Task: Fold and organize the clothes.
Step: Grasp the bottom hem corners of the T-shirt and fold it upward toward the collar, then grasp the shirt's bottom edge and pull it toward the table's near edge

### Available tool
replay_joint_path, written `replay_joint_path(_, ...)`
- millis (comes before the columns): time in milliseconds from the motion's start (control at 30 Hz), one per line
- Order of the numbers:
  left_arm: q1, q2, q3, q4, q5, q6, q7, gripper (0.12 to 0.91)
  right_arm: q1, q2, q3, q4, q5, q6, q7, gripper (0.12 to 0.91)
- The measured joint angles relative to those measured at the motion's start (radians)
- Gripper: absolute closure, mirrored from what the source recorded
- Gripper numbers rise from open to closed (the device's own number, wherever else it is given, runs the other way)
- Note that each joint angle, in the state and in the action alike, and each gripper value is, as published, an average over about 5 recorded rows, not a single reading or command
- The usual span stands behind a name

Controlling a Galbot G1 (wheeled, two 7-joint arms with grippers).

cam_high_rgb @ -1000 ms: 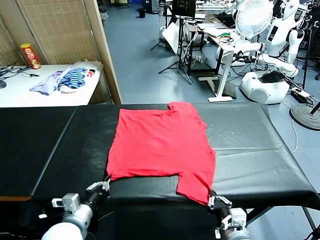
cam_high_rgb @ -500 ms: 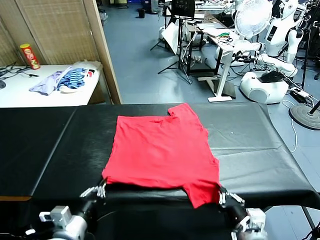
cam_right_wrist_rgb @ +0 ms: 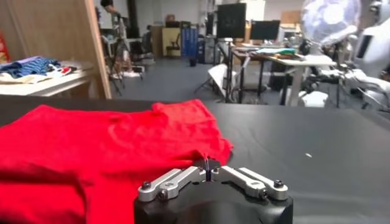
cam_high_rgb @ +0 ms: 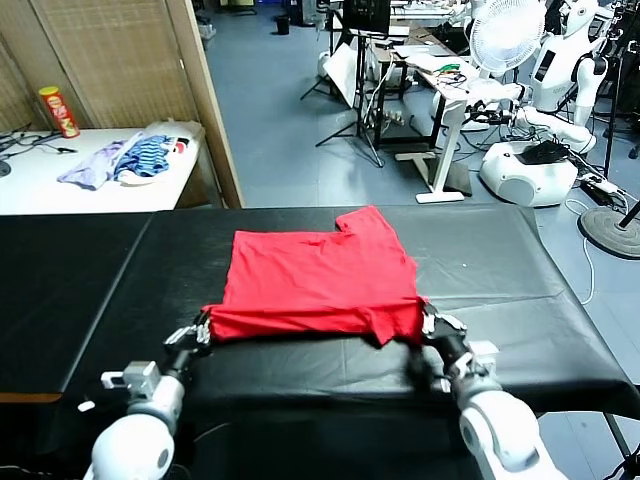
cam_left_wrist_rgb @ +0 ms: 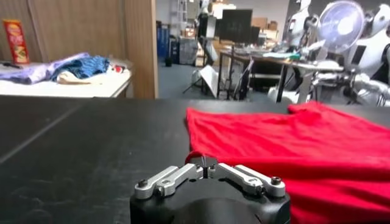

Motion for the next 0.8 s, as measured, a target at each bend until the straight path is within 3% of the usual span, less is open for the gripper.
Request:
replay_joint_path(133, -0.044, 0.015, 0.011, 0.046, -0.002, 0.006, 0.003, 0.872, -0.006, -0.011, 0.003, 0.012, 0.006, -0.027, -0.007, 0.717)
replay_joint_path(300, -0.051, 0.023, 0.012, 0.048, -0.003, 0.014, 0.013, 0.63, -0.063, -0.036, 0.032, 0.096, 0.017, -0.041, -0.006, 0.433)
replay_joint_path(433, -0.032, 0.028, 0.006, 0.023, -0.004, 0.021, 0.019, 0.413, -0.13, -0.05, 0.06, 0.174, 0.014, -0.037, -0.008, 0.265)
replay_joint_path(567, -0.005, 0.029, -0.004, -0.018, -0.012, 0.027, 0.02, 0.256, -0.204, -0.054, 0.083, 0.22, 0.0, -0.015, -0.012, 0.23)
replay_joint_path(800, 0.057, 0.029, -0.024, -0.074, -0.077, 0.052, 0.035, 0.232, -0.287, -0.041, 0.099, 0.229, -0.014, 0.008, -0.011, 0.238)
